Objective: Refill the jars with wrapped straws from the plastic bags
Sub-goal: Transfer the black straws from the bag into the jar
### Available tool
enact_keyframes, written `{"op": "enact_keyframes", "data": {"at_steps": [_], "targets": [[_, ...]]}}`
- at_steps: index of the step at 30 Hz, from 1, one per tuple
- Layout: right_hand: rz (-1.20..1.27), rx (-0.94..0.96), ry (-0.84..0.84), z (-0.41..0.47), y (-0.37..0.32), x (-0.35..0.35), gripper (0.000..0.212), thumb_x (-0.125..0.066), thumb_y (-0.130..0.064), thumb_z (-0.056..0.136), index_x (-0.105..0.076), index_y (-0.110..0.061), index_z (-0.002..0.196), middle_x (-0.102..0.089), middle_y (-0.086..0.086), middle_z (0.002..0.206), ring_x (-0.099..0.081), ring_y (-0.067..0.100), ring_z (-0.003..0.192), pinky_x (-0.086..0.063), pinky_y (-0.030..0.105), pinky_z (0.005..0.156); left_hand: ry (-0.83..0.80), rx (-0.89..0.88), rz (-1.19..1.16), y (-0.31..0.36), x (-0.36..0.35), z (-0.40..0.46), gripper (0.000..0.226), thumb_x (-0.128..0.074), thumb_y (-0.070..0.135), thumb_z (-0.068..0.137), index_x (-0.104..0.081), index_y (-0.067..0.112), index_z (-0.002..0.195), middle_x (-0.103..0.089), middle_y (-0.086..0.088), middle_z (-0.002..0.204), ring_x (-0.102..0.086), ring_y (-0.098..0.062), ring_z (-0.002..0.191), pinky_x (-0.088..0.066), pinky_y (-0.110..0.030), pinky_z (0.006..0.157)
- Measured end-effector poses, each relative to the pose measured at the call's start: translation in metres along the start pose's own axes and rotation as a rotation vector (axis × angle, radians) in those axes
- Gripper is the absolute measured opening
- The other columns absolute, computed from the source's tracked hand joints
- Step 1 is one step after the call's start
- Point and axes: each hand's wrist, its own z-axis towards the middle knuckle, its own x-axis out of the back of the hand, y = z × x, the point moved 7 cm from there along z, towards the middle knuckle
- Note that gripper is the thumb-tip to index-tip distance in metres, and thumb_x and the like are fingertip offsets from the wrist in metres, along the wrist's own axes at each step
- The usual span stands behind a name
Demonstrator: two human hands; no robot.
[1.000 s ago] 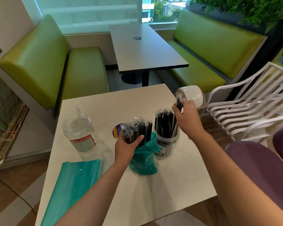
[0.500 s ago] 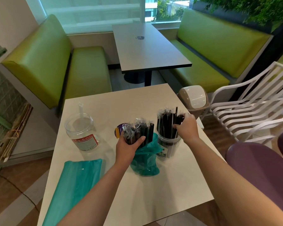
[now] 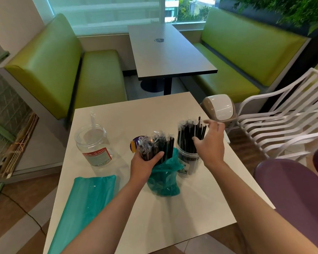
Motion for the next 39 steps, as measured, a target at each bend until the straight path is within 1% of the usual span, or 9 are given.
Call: {"op": "enact_keyframes", "data": {"at_steps": [2,4,8,12,15,18,24,28,39], "targets": [[0.074,0.047,-0.093,-0.008,-0.010,-0.011,0.030,-0.072,-0.017,0.084,-0.057,-0.020,0.109,-0.054,-0.003,0.107,-0.059,0.013,0.094,-0.050,0.023,0.073,0.003,-0.003,0.009,0.000,0.000,0.000,0.071,-0.085,0.038,0.071,-0.051,0.020,0.131,-0.058,0.009,0.110,-0.054,-0.010,0.106,-0.044,-0.024,0.093],[0.141,0.038,-0.242,-0.021,-0.014,-0.030,0.021,-0.070,-0.016,0.085,-0.060,-0.020,0.103,-0.061,-0.006,0.093,-0.060,0.009,0.084,-0.054,0.028,0.075,0.004,-0.010,0.015,0.000,-0.002,0.000,0.071,-0.085,0.039,0.070,-0.052,0.020,0.131,-0.060,0.008,0.111,-0.056,-0.011,0.107,-0.045,-0.025,0.093],[0.245,-0.021,-0.419,-0.039,-0.018,-0.056,0.053,-0.073,-0.017,0.083,-0.050,-0.024,0.130,-0.059,-0.009,0.114,-0.056,0.009,0.084,-0.051,0.027,0.077,-0.002,-0.025,0.022,-0.001,-0.004,0.001,0.069,-0.086,0.039,0.069,-0.055,0.020,0.128,-0.065,0.007,0.111,-0.061,-0.013,0.106,-0.049,-0.026,0.090],[0.270,-0.038,-0.511,-0.046,-0.017,-0.068,0.072,-0.076,-0.016,0.081,-0.039,-0.026,0.142,-0.050,-0.010,0.115,-0.057,0.015,0.101,-0.052,0.032,0.087,-0.031,-0.027,0.022,-0.004,-0.006,0.001,0.070,-0.086,0.039,0.070,-0.055,0.020,0.130,-0.066,0.005,0.115,-0.062,-0.013,0.108,-0.051,-0.027,0.090],[0.295,-0.031,-0.535,-0.047,-0.015,-0.074,0.059,-0.077,-0.020,0.081,-0.051,-0.021,0.134,-0.059,-0.005,0.121,-0.055,0.013,0.113,-0.048,0.029,0.094,-0.036,-0.029,0.020,-0.002,-0.006,-0.001,0.067,-0.085,0.038,0.072,-0.055,0.020,0.128,-0.065,0.008,0.109,-0.061,-0.010,0.103,-0.047,-0.020,0.084],[0.288,-0.012,-0.547,-0.050,-0.015,-0.078,0.037,-0.072,-0.026,0.086,-0.063,-0.019,0.121,-0.061,-0.004,0.115,-0.056,0.011,0.108,-0.044,0.025,0.089,-0.038,-0.027,0.006,-0.003,-0.006,-0.002,0.065,-0.084,0.039,0.072,-0.056,0.020,0.127,-0.065,0.008,0.109,-0.061,-0.011,0.104,-0.047,-0.022,0.085],[0.369,-0.059,-0.606,-0.059,-0.013,-0.081,0.019,-0.061,-0.024,0.094,-0.054,-0.023,0.111,-0.061,-0.012,0.102,-0.057,0.003,0.095,-0.043,0.008,0.073,-0.028,-0.031,-0.012,-0.002,-0.004,-0.002,0.062,-0.084,0.034,0.074,-0.055,0.020,0.127,-0.063,0.010,0.107,-0.060,-0.008,0.101,-0.046,-0.017,0.084],[0.392,-0.069,-0.616,-0.062,-0.012,-0.080,0.022,-0.057,-0.020,0.096,-0.049,-0.022,0.117,-0.061,-0.006,0.111,-0.057,0.011,0.107,-0.046,0.024,0.088,-0.029,-0.040,-0.005,-0.001,-0.007,-0.004,0.059,-0.084,0.034,0.073,-0.054,0.024,0.123,-0.060,0.019,0.098,-0.058,-0.004,0.095,-0.043,-0.012,0.077],[0.462,-0.102,-0.609,-0.064,-0.006,-0.075,0.031,-0.069,-0.024,0.088,-0.056,-0.022,0.116,-0.065,-0.007,0.110,-0.061,0.010,0.106,-0.051,0.034,0.094,0.022,-0.053,-0.002,0.001,-0.004,-0.007,0.060,-0.084,0.033,0.075,-0.054,0.023,0.125,-0.059,0.018,0.097,-0.057,-0.006,0.097,-0.045,-0.020,0.086]]}}
